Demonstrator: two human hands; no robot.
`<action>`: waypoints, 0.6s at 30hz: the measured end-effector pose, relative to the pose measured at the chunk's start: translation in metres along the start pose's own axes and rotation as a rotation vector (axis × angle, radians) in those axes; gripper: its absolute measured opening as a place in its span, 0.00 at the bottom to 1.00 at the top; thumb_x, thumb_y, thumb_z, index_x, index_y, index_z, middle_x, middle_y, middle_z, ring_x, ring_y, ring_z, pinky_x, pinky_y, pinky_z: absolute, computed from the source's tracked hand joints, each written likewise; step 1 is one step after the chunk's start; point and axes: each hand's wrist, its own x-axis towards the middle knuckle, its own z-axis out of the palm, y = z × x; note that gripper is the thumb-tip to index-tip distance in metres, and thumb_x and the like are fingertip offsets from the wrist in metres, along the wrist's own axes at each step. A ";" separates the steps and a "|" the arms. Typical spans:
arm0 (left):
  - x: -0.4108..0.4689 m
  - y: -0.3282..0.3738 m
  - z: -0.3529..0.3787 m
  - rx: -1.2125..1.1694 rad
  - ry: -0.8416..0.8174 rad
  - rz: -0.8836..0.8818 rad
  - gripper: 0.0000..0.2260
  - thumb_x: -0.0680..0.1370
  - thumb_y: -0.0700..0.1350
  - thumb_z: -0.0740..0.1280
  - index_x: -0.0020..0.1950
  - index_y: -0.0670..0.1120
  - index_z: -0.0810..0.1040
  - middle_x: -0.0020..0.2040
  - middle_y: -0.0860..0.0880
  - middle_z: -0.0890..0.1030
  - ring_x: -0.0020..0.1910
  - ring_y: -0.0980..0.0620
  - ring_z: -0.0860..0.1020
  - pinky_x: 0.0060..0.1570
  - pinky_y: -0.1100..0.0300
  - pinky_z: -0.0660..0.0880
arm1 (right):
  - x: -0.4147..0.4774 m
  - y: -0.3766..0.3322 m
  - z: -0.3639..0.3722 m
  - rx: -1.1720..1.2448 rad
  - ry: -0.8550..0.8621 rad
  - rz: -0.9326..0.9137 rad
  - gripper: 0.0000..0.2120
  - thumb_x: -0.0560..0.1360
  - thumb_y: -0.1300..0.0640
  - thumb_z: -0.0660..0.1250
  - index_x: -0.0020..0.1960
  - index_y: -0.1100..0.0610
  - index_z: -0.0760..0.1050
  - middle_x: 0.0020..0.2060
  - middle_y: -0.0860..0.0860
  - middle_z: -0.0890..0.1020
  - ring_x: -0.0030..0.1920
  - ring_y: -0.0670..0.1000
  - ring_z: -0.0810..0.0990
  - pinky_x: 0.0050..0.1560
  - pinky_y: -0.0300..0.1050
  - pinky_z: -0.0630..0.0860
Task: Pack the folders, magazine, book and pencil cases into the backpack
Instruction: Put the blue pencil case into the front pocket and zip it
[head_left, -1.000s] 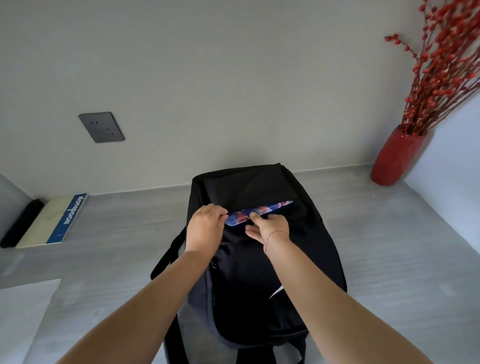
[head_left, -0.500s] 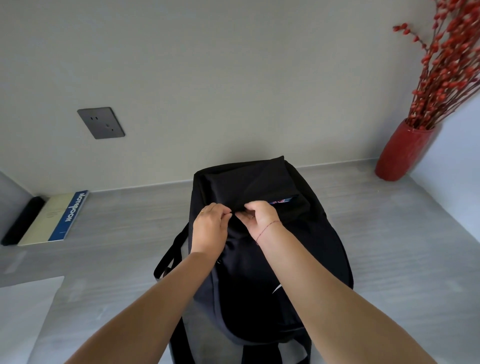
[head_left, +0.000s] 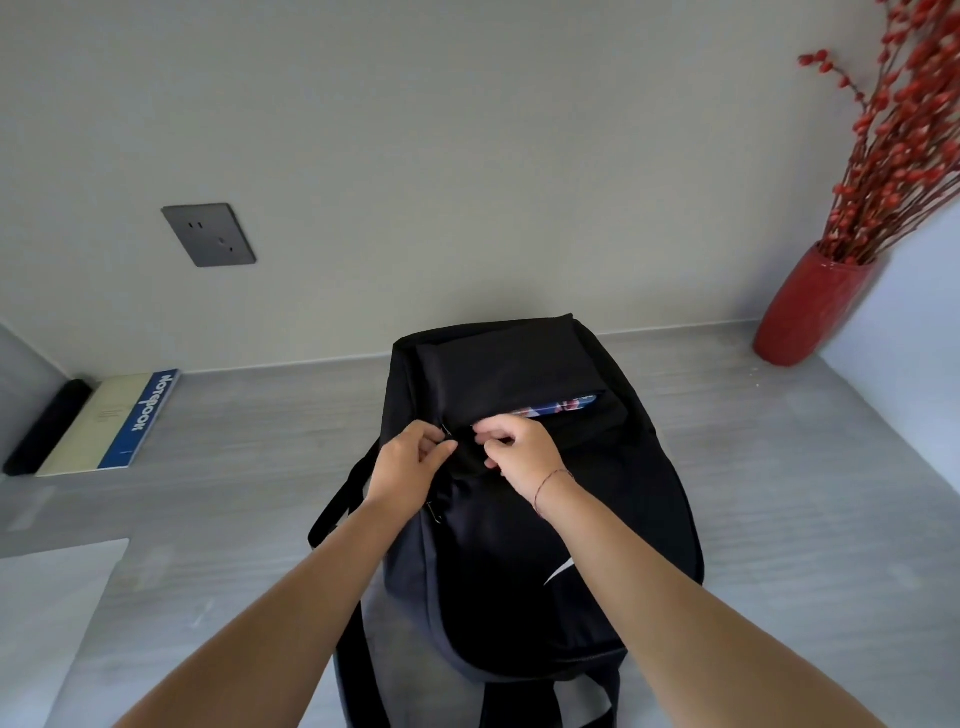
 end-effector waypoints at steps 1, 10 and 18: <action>0.001 0.000 -0.001 -0.023 0.013 0.001 0.12 0.76 0.49 0.69 0.58 0.48 0.75 0.49 0.54 0.77 0.46 0.53 0.77 0.40 0.72 0.68 | -0.002 0.001 0.001 0.015 0.006 -0.037 0.13 0.76 0.64 0.60 0.56 0.54 0.79 0.48 0.48 0.82 0.39 0.42 0.80 0.40 0.32 0.74; 0.004 0.003 -0.006 0.157 -0.077 0.093 0.04 0.78 0.41 0.65 0.52 0.45 0.74 0.51 0.48 0.73 0.40 0.53 0.72 0.43 0.62 0.68 | -0.004 -0.004 0.010 -0.161 0.087 -0.212 0.16 0.73 0.61 0.67 0.60 0.51 0.78 0.39 0.46 0.75 0.39 0.44 0.74 0.49 0.36 0.76; -0.001 0.018 -0.033 -0.011 -0.002 0.183 0.06 0.74 0.39 0.69 0.39 0.49 0.78 0.34 0.55 0.79 0.34 0.61 0.76 0.36 0.72 0.71 | -0.001 -0.013 0.017 -0.571 0.111 -0.322 0.15 0.74 0.52 0.67 0.61 0.48 0.77 0.40 0.45 0.71 0.38 0.46 0.72 0.39 0.39 0.70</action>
